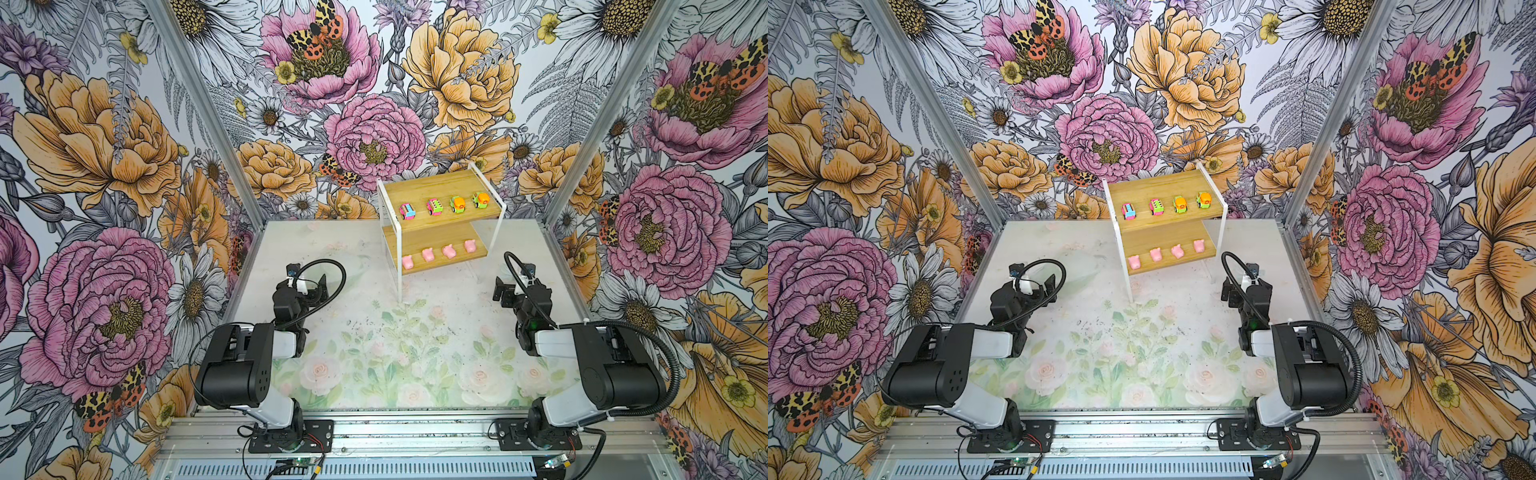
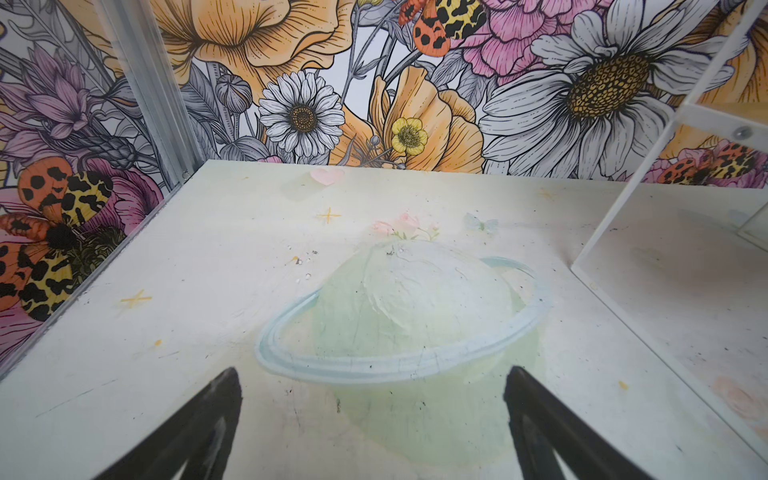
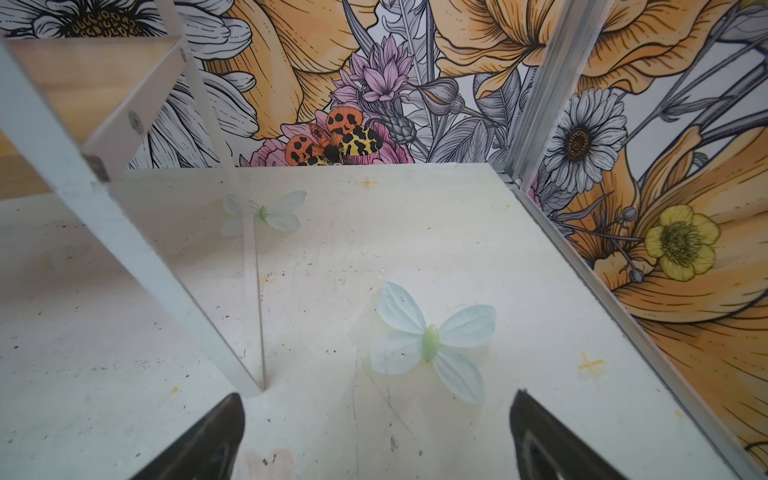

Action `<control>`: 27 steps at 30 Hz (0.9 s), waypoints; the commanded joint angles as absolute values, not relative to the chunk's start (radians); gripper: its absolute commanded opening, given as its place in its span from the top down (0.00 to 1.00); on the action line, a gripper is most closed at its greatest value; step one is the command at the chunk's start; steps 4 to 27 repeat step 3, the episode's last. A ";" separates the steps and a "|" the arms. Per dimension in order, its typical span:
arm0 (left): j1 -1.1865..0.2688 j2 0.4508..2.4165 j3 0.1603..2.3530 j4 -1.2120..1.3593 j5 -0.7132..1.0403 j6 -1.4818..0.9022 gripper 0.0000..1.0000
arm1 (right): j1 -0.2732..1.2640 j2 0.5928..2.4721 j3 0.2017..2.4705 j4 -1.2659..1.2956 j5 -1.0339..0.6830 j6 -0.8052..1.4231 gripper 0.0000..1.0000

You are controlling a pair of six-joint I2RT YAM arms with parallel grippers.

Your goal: Place and organize the plastic toys onto the shelf

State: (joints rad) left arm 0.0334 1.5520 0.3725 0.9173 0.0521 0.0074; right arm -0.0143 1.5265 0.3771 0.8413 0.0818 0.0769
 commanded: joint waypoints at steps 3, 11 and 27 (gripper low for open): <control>0.045 1.552 0.380 0.934 0.040 0.006 0.01 | -0.016 1.534 0.400 0.847 0.084 0.075 0.01; 0.045 1.552 0.380 0.934 0.040 0.006 0.01 | -0.016 1.534 0.400 0.847 0.084 0.075 0.01; 0.045 1.552 0.380 0.934 0.040 0.006 0.01 | -0.016 1.534 0.400 0.847 0.084 0.075 0.01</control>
